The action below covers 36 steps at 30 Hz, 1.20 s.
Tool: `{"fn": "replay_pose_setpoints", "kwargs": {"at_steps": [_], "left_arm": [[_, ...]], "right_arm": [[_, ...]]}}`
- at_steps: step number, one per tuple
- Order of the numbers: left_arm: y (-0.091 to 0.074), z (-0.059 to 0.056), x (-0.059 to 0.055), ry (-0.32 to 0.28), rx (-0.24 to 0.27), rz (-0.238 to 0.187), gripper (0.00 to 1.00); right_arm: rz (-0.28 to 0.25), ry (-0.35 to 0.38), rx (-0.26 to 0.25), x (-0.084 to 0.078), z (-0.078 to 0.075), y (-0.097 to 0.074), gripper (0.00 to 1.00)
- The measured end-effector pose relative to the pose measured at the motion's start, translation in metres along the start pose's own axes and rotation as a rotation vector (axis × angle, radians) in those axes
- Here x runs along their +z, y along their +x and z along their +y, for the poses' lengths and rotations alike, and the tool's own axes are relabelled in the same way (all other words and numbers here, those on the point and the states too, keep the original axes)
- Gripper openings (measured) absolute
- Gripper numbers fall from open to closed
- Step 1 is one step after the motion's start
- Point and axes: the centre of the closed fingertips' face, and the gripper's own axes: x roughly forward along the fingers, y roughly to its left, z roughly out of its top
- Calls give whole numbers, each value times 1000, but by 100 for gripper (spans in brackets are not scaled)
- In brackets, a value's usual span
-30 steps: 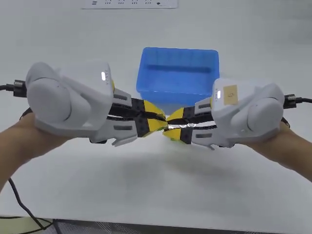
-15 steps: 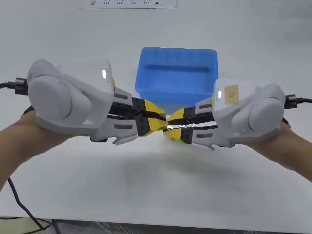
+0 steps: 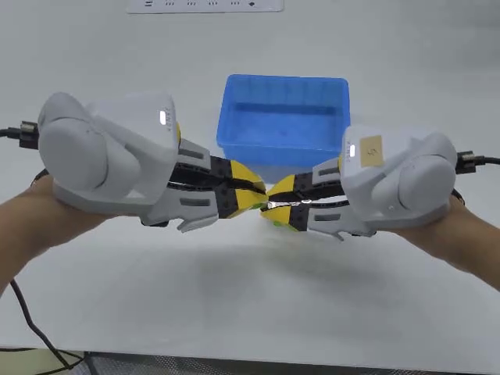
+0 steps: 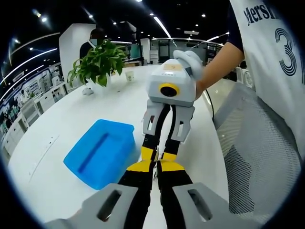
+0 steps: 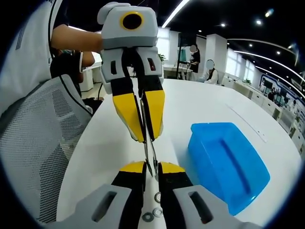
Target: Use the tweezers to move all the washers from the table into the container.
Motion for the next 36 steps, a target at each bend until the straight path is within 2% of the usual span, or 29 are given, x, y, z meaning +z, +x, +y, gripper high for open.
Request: {"fn": "replay_pose_setpoints", "kwargs": {"at_steps": [6, 12, 24, 36], "left_arm": [[-1, 1, 1, 7, 0, -4, 7], [-4, 3, 3, 14, 3, -13, 7], [1, 3, 5, 7, -5, -19, 7], [2, 4, 1, -1, -10, -9, 7]], "right_arm": [[-2, -21, 17, 3, 0, 4, 10], [-7, -34, 2, 6, -3, 2, 10], [2, -17, -6, 1, -5, -3, 10], [7, 1, 1, 0, -4, -1, 11]]}}
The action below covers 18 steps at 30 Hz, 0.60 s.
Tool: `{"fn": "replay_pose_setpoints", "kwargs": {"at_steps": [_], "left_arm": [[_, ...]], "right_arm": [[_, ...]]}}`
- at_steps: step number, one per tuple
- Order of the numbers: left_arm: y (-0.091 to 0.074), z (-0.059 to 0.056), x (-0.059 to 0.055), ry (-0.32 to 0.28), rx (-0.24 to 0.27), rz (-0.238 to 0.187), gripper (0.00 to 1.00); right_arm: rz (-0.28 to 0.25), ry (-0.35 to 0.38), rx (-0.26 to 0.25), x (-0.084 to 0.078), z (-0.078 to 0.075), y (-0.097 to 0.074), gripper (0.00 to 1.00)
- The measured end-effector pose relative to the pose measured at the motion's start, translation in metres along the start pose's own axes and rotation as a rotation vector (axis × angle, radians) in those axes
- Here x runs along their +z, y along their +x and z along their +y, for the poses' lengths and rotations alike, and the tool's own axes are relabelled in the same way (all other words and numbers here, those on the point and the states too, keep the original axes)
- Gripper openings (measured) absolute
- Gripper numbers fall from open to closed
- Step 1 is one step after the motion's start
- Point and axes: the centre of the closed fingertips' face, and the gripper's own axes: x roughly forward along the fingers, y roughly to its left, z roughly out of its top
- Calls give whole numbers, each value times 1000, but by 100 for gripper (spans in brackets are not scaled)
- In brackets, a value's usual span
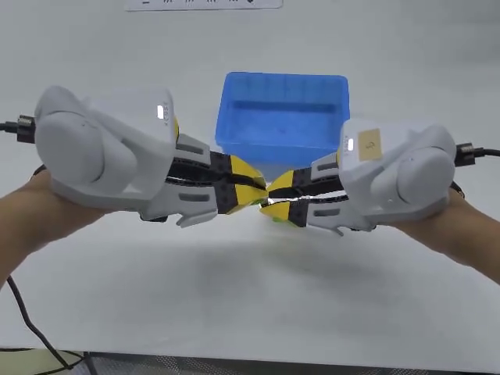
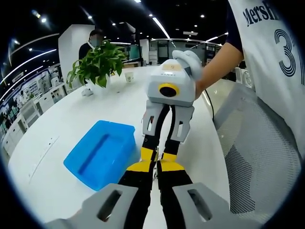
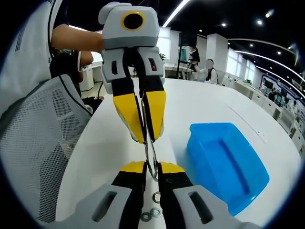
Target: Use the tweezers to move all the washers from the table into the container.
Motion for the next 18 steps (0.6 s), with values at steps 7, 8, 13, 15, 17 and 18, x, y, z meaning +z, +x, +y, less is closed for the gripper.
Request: {"fn": "replay_pose_setpoints", "kwargs": {"at_steps": [7, 8, 13, 15, 17, 18], "left_arm": [[0, 2, 0, -8, 8, -3, 7], [0, 2, 0, -11, 5, -3, 7], [0, 3, 0, -14, 10, -4, 8], [0, 4, 0, -18, 12, -5, 8], [0, 5, 0, -21, 14, -5, 8], [0, 6, -3, -17, 16, 13, 8]], "right_arm": [[0, 15, 2, 0, -1, 0, 11], [1, 18, 5, 0, 0, 0, 11], [0, 20, 15, 0, 1, 1, 13], [-1, 13, 15, 0, 0, 1, 13], [-1, 11, 13, 1, -1, 2, 12], [-1, 10, 14, 1, -2, 2, 12]]}}
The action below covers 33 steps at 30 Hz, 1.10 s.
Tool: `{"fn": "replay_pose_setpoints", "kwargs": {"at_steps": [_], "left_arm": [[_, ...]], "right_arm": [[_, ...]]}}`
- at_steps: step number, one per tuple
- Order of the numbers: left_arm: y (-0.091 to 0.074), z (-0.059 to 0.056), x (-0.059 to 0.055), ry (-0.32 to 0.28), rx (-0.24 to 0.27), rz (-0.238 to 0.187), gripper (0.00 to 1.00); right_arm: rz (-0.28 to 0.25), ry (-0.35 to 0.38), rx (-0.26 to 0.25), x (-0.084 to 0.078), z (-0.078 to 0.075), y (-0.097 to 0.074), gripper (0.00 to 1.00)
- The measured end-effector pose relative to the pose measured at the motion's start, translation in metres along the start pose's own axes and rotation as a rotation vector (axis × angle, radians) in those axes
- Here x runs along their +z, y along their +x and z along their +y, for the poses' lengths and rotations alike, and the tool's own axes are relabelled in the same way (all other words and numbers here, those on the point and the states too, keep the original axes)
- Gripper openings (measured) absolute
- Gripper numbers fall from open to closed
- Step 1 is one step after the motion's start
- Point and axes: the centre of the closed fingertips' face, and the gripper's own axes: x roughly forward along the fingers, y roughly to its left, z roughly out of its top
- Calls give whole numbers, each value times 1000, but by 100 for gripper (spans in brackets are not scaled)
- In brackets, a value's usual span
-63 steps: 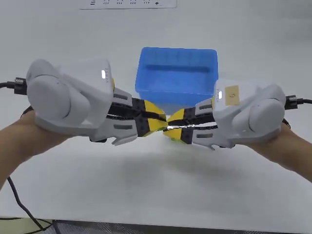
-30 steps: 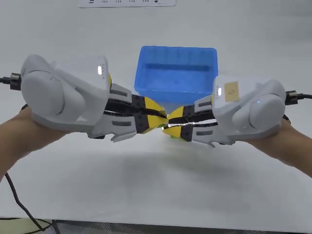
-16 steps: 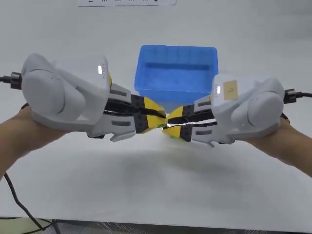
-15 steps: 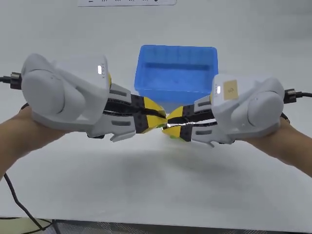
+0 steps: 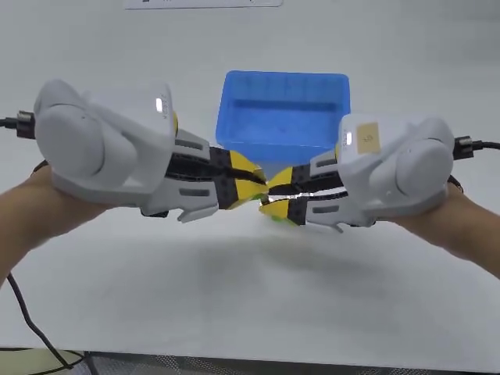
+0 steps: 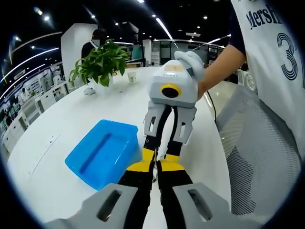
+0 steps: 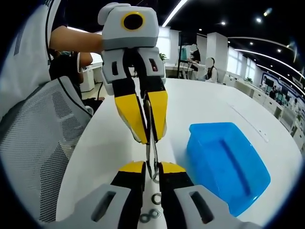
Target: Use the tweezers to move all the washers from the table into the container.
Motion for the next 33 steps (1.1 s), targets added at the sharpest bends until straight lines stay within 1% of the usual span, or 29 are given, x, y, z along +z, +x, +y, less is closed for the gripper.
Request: {"fn": "replay_pose_setpoints", "kwargs": {"at_steps": [1, 2, 4, 10, 15, 17, 20, 25, 29, 30, 33], "left_arm": [[-1, 1, -4, 26, 1, 23, 8], [0, 0, -1, 8, -2, 2, 8], [-1, -1, -2, 8, -6, 8, 8], [-1, 0, -2, -10, -6, 1, 8], [0, 1, -1, -4, -3, 4, 8], [0, 0, -2, -5, -6, 5, 8], [-1, -1, -2, -12, -11, 6, 8], [0, -5, -2, -6, -22, 12, 8], [-3, -8, 4, -8, -33, 3, 8], [-5, -8, 6, -8, -35, -4, 8], [-11, -6, 12, -11, -32, -19, 8]], "right_arm": [[1, -1, 0, 0, -1, 0, 12], [1, -3, 3, 1, 0, 1, 12], [4, -8, 8, 0, 0, 1, 12], [4, 5, 9, -1, 0, 2, 11], [23, -22, 4, -4, 0, 3, 10], [22, -9, 7, -4, 0, 3, 9], [28, -20, 8, -3, 1, 4, 9], [35, -25, 13, -4, 4, 2, 9], [28, -27, 21, 0, 7, -2, 9], [20, -27, 22, 3, 7, -4, 9], [17, -38, 24, 10, 7, -8, 9]]}}
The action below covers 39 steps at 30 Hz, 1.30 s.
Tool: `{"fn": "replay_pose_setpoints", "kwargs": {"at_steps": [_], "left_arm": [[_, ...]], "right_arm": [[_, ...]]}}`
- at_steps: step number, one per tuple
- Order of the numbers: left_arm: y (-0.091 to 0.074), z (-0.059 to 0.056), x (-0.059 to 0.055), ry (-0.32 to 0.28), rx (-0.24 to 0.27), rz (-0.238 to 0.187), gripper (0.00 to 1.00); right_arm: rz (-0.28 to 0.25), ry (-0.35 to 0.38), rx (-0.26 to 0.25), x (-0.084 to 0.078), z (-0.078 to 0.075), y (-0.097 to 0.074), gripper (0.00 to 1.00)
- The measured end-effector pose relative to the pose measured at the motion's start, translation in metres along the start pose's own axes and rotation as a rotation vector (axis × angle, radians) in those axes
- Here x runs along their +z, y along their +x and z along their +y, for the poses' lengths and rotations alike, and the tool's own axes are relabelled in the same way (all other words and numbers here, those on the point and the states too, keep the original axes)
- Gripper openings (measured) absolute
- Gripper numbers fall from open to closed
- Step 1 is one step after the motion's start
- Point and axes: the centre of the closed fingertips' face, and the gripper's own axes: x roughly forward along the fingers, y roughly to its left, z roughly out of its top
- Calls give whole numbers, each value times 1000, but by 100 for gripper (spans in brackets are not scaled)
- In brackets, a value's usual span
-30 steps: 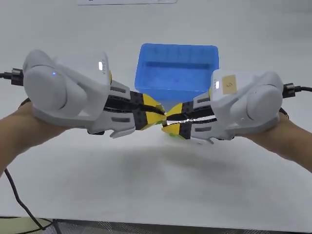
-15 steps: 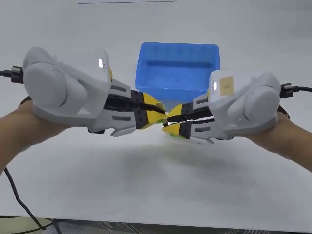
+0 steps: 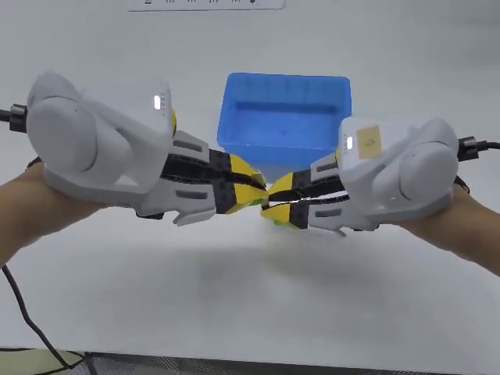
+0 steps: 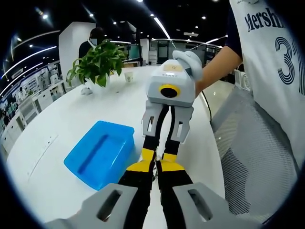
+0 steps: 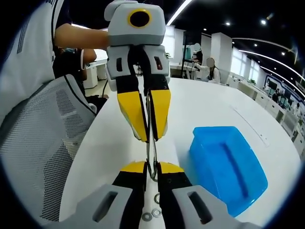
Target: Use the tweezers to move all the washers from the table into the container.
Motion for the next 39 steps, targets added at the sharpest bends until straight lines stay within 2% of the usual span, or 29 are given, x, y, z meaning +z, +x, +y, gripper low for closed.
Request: {"fn": "replay_pose_setpoints", "kwargs": {"at_steps": [9, 13, 21, 26, 28, 29, 34, 36, 39], "left_arm": [[-17, 5, 25, 35, 15, -42, 8], [-21, 10, 38, 66, 16, -57, 8], [-22, 17, 58, 122, 5, -72, 8], [-21, 25, 69, 138, 9, -88, 8], [-23, 36, 73, 138, 9, -104, 8], [-23, 44, 72, 142, 12, -104, 8], [-18, 66, 69, 162, 20, -93, 8], [-15, 77, 63, 146, 26, -85, 8], [-7, 90, 49, 116, 30, -66, 8]], "right_arm": [[-17, -51, -19, 25, -8, -15, 9], [-47, -44, -51, 35, -15, -23, 9], [-52, -75, -108, 47, -29, -35, 9], [-57, -95, -132, 53, -44, -40, 9], [-69, -97, -140, 57, -53, -41, 9], [-69, -100, -148, 57, -59, -42, 9], [-62, -101, -166, 53, -82, -39, 9], [-64, -92, -158, 42, -99, -31, 9], [-55, -67, -143, 33, -107, -23, 9]]}}
